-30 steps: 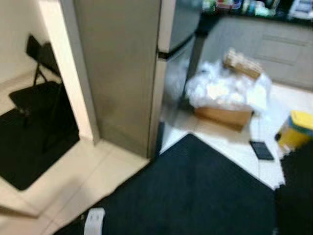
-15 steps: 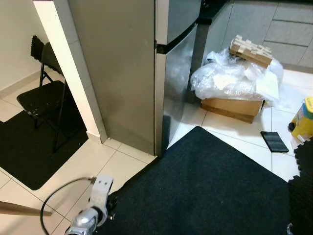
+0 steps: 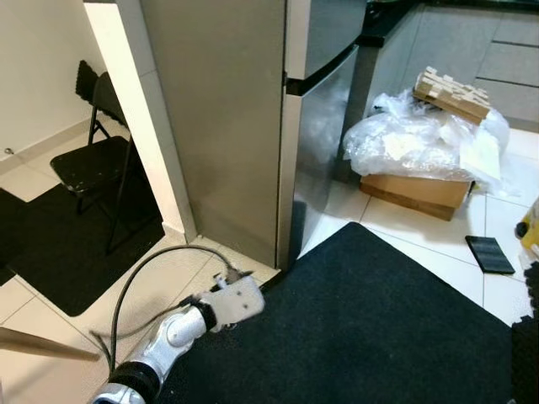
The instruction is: Restocking fridge
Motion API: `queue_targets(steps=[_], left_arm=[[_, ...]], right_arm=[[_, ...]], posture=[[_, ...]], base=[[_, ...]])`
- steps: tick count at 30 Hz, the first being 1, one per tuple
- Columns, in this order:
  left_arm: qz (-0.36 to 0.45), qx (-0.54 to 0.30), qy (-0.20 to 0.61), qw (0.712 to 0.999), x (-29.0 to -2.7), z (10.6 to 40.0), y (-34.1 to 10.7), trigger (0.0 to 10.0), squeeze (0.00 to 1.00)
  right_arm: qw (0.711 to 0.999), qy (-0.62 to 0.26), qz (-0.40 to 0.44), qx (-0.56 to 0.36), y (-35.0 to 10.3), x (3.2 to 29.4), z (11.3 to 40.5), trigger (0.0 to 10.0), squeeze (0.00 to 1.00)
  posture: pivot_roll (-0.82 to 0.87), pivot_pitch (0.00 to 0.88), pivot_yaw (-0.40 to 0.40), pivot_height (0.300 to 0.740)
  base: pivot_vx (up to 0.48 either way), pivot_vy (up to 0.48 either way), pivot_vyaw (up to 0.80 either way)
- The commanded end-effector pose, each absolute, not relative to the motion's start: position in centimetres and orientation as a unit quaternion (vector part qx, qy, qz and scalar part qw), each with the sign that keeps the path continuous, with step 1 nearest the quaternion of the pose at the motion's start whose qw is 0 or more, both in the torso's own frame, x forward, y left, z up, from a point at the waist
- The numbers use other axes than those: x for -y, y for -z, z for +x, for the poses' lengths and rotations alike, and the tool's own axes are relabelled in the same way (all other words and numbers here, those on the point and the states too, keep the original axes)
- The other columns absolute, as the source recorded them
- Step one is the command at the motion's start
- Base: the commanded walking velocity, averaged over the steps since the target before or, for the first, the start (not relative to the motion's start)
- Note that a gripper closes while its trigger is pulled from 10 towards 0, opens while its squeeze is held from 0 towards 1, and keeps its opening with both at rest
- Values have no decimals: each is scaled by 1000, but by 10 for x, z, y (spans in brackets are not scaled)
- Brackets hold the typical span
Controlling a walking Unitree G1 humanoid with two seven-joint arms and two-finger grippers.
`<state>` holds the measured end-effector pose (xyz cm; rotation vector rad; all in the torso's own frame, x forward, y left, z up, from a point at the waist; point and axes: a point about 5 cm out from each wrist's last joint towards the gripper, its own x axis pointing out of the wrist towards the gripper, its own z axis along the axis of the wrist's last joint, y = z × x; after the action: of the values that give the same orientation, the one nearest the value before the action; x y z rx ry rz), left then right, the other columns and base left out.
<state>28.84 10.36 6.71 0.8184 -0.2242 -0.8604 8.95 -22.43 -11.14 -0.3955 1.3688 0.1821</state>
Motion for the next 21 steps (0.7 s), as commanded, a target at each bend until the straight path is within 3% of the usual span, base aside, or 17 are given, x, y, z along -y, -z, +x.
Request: queue_targets(steps=[1, 4, 7, 13, 17, 21], left_arm=[[409, 131, 418, 800, -104, 288, -76, 10000, 0], [465, 124, 423, 768, -94, 287, -66, 10000, 0], [478, 113, 421, 763, -96, 287, -61, 10000, 0], [456, 95, 425, 776, -94, 287, -57, 10000, 0], [474, 99, 430, 762, -89, 287, -58, 10000, 0], [472, 88, 425, 767, -89, 288, -53, 10000, 0]], right_arm=[[766, -89, -175, -612, 111, 216, 99, 10000, 0], [762, -90, -178, -616, 112, 217, 95, 10000, 0], [762, -91, -177, -616, 112, 217, 94, 10000, 0], [762, -91, -176, -617, 112, 218, 94, 10000, 0], [762, -90, -178, -616, 111, 220, 94, 10000, 0], [762, -87, -180, -616, 110, 223, 94, 10000, 0]], posture=[[17, 0, 55, 740], [7, 0, 59, 740], [7, 0, 59, 740], [8, 0, 49, 740], [5, 0, 42, 740], [6, 0, 45, 740]], base=[[0, 0, 0], [0, 0, 0], [0, 0, 0], [0, 0, 0], [0, 0, 0], [0, 0, 0]])
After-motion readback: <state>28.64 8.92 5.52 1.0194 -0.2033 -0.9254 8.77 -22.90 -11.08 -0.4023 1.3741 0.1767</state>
